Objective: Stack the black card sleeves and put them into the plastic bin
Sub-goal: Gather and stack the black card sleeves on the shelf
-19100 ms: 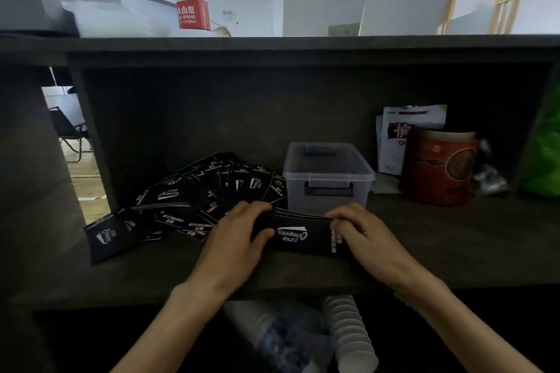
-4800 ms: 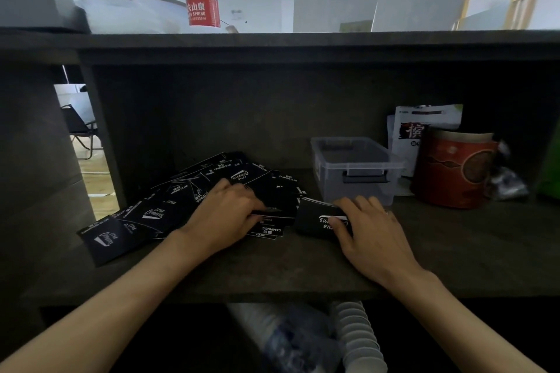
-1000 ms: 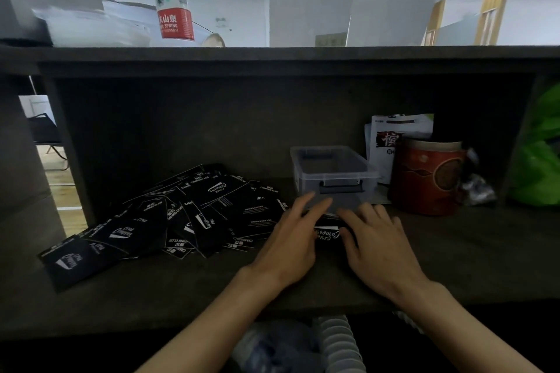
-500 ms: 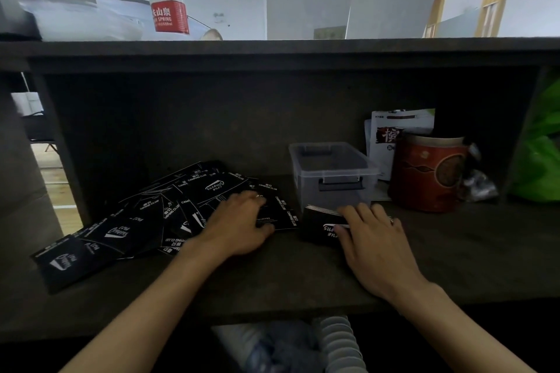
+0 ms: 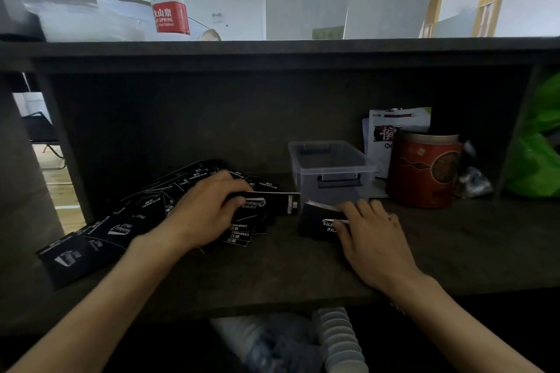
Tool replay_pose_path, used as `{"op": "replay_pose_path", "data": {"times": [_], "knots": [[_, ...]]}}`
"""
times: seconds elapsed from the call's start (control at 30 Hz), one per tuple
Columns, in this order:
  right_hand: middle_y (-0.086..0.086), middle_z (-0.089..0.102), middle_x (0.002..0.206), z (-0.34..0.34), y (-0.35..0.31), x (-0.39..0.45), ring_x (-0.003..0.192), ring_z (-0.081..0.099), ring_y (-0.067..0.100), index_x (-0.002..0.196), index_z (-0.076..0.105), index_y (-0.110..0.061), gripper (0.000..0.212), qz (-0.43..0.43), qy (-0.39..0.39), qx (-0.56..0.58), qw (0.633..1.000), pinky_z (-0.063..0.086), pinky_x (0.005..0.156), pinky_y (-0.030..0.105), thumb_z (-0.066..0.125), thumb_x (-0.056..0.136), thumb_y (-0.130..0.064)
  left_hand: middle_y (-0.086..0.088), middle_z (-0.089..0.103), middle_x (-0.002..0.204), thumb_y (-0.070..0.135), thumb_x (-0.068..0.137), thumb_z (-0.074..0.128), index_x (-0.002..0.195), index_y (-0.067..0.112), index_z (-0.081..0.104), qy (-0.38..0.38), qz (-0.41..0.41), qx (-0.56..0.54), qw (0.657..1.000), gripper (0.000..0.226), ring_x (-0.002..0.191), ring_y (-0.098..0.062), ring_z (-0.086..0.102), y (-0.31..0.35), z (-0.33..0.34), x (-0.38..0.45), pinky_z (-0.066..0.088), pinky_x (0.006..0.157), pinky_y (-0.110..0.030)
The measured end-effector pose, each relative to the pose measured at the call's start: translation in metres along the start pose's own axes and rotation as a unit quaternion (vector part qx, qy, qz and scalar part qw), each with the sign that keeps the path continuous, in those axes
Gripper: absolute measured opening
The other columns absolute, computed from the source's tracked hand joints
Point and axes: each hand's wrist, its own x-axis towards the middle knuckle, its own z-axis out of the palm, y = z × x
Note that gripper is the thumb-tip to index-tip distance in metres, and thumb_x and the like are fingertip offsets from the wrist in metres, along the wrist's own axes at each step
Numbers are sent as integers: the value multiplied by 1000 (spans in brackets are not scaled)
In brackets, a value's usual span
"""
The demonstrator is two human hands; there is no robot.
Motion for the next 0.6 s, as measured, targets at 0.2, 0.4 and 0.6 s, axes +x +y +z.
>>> {"op": "replay_pose_path", "data": {"times": [0.2, 0.4, 0.6], "knots": [[-9, 49, 110, -3, -1, -2, 105, 41, 13, 129, 47, -32, 55, -3, -5, 20, 1000, 40, 91, 39, 33, 82, -57, 15, 46, 106, 27, 99, 51, 134, 39, 51, -81, 14, 26, 996, 37, 99, -3, 51, 41, 34, 12, 48, 89, -29], [-9, 50, 109, -2, -3, -2, 104, 40, 13, 125, 51, -32, 50, -12, 9, 12, 1000, 40, 86, 40, 38, 85, -59, 10, 25, 147, 16, 97, 56, 154, 31, 16, -64, -1, -128, 990, 72, 135, -12, 36, 77, 82, 23, 33, 112, -26], [-7, 49, 121, -1, -3, 0, 114, 39, 17, 131, 43, -35, 49, -21, -8, -39, 999, 41, 88, 43, 29, 92, -61, 12, 14, 159, 7, 97, 50, 155, 30, 10, -61, 8, -184, 981, 75, 143, -8, 22, 87, 98, 28, 15, 109, -14]]}}
